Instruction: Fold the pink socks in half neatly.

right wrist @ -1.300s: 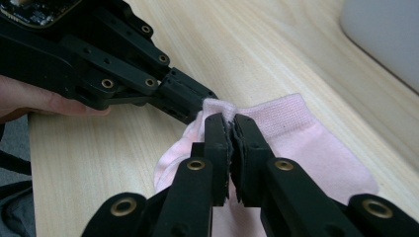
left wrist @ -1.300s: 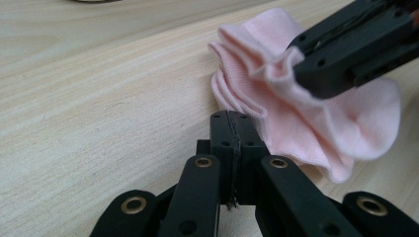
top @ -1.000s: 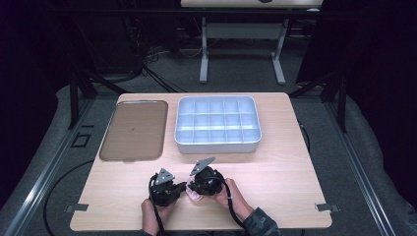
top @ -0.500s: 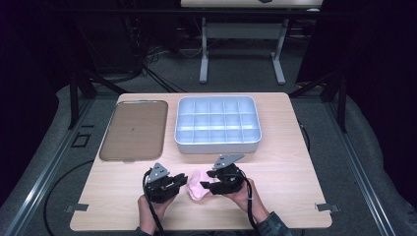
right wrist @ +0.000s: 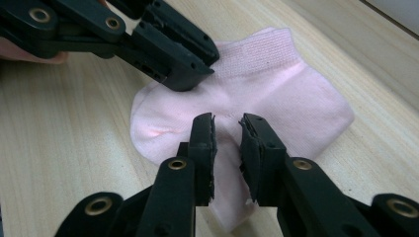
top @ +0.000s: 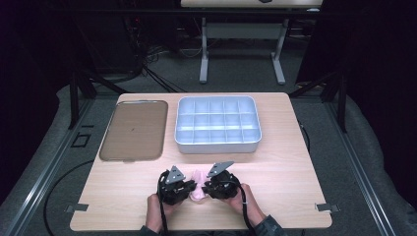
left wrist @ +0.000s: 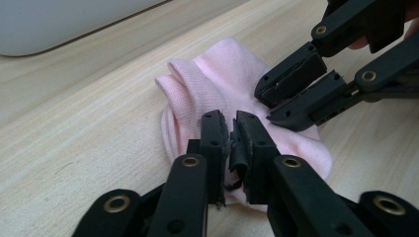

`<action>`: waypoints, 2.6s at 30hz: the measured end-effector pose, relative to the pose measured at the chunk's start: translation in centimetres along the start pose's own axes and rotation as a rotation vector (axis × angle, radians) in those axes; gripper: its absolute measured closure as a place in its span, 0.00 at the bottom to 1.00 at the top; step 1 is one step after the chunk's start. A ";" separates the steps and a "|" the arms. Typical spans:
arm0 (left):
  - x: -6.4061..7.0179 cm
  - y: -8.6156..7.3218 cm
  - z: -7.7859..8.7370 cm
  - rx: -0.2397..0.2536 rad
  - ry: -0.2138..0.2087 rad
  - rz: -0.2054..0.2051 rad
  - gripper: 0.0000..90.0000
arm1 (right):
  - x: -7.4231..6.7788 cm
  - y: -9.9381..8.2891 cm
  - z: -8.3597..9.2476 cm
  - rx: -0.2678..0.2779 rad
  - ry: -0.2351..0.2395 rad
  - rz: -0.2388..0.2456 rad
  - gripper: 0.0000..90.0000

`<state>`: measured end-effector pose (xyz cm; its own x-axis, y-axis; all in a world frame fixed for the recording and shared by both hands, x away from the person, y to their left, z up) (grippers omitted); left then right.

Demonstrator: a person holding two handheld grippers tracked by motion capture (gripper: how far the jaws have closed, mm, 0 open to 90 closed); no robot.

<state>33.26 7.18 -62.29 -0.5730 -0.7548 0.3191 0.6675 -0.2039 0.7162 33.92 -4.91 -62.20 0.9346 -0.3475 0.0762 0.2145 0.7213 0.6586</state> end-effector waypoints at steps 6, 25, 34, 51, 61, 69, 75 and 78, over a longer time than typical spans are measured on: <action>-0.4 -0.2 -0.3 0.027 -0.017 -0.018 0.99 | 0.4 -0.4 1.0 0.048 -0.008 -0.032 0.77; -0.2 -0.5 -0.4 0.039 -0.010 -0.027 1.00 | 1.6 -2.1 1.2 0.009 -0.011 -0.275 0.78; -0.1 -0.4 -0.5 0.034 -0.024 -0.016 1.00 | 1.4 -2.3 1.0 0.052 0.019 -0.296 0.95; 1.3 0.8 -1.6 0.030 -0.059 -0.039 0.99 | 1.9 -3.9 3.6 0.058 -0.032 -0.297 0.96; 1.3 1.1 -1.9 0.024 -0.046 -0.041 0.99 | 2.2 -4.0 4.2 0.049 -0.052 -0.280 0.96; 2.0 1.4 -2.6 0.006 -0.055 -0.058 0.99 | 2.7 -4.3 4.8 0.031 -0.073 -0.278 0.96; 2.8 1.6 -3.7 0.009 -0.036 -0.089 1.00 | 3.5 -4.9 5.5 0.012 -0.072 -0.293 0.96; 2.8 1.6 -3.8 0.015 -0.054 -0.065 1.00 | 3.5 -4.9 5.7 0.020 -0.077 -0.291 0.96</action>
<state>34.54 2.39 -62.67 -0.6402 -0.7053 0.3044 0.6210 -0.2420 0.7455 34.52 -13.06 -60.84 0.8103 -0.5829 -0.0614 0.4636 0.5733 0.6756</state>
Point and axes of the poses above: each handheld gripper's, and its own axes: z roughly backward along the jaws, y roughly out of its top, x roughly to its right, the point moved 7 cm from there along -z, roughly forward along the jaws, and after that the axes turned 15 degrees about z, right-handed, at the moved point
